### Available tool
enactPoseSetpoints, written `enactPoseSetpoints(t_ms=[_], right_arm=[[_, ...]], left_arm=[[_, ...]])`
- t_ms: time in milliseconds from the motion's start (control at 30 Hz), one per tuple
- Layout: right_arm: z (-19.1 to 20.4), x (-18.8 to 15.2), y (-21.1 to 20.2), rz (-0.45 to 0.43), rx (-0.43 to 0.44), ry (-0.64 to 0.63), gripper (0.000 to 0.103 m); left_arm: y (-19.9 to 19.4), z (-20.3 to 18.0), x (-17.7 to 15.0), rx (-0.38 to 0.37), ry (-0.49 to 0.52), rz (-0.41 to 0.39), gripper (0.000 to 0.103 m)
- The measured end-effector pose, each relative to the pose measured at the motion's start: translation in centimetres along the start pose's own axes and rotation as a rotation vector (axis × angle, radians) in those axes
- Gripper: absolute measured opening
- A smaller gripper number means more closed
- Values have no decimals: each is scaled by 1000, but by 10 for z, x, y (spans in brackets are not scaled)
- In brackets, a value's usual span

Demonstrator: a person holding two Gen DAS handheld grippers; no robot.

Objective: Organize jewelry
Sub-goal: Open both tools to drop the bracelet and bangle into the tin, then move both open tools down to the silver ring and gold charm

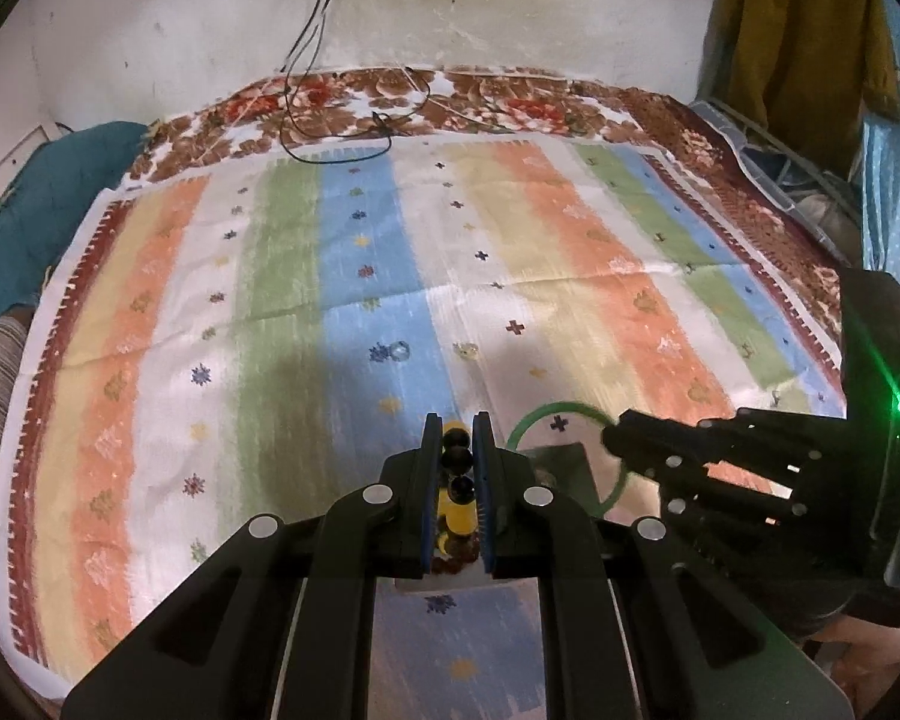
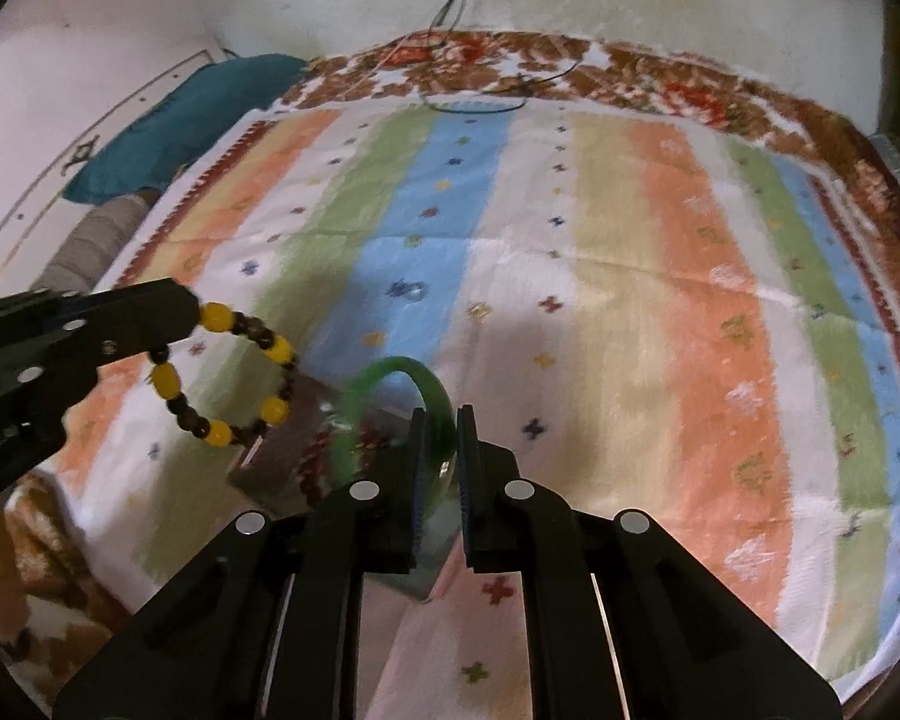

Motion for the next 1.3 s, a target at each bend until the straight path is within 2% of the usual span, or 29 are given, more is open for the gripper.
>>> enactPoseSetpoints(t_ms=[33, 67, 100, 233, 333, 533, 567, 633, 833, 1000, 1300], right_arm=[[-1, 0, -1, -1, -2, 3, 18], [-3, 1, -1, -7, -2, 6, 31], [-5, 3, -2, -14, -1, 8, 37], [-13, 4, 2, 0, -13, 8, 37], [-17, 5, 8, 12, -26, -17, 39], [-24, 11, 17, 21, -45, -47, 44], [-26, 12, 19, 26, -47, -49, 44], [-28, 14, 26, 40, -58, -64, 44], [-36, 14, 51, 84, -50, -88, 47], [-35, 18, 66, 96, -42, -126, 51], [-35, 34, 85, 102, -39, -174, 54]], left_arm=[[0, 1, -1, 0, -7, 1, 16], [1, 4, -1, 2, -14, 5, 21], [2, 5, 0, 7, -17, 3, 21], [7, 17, 1, 16, -40, 10, 21], [15, 24, -1, 38, -21, 22, 34], [28, 35, -2, 49, 12, 39, 36], [30, 35, -1, 46, 19, 38, 40], [37, 37, 0, 48, 45, 36, 47], [58, 41, 0, 42, 151, 31, 51], [72, 35, 2, 24, 212, 26, 61], [106, 39, 3, -10, 269, 63, 63]])
Point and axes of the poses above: each gripper's, at about its wrist camera, not at the fingertips, and y roughly the way its jaws point, z to its left, x to its top, the point moved 8 cm from there along y, roughly the way its jaws point, and after that the axes turned 2 degrees about -y, right-handed, at the moved point
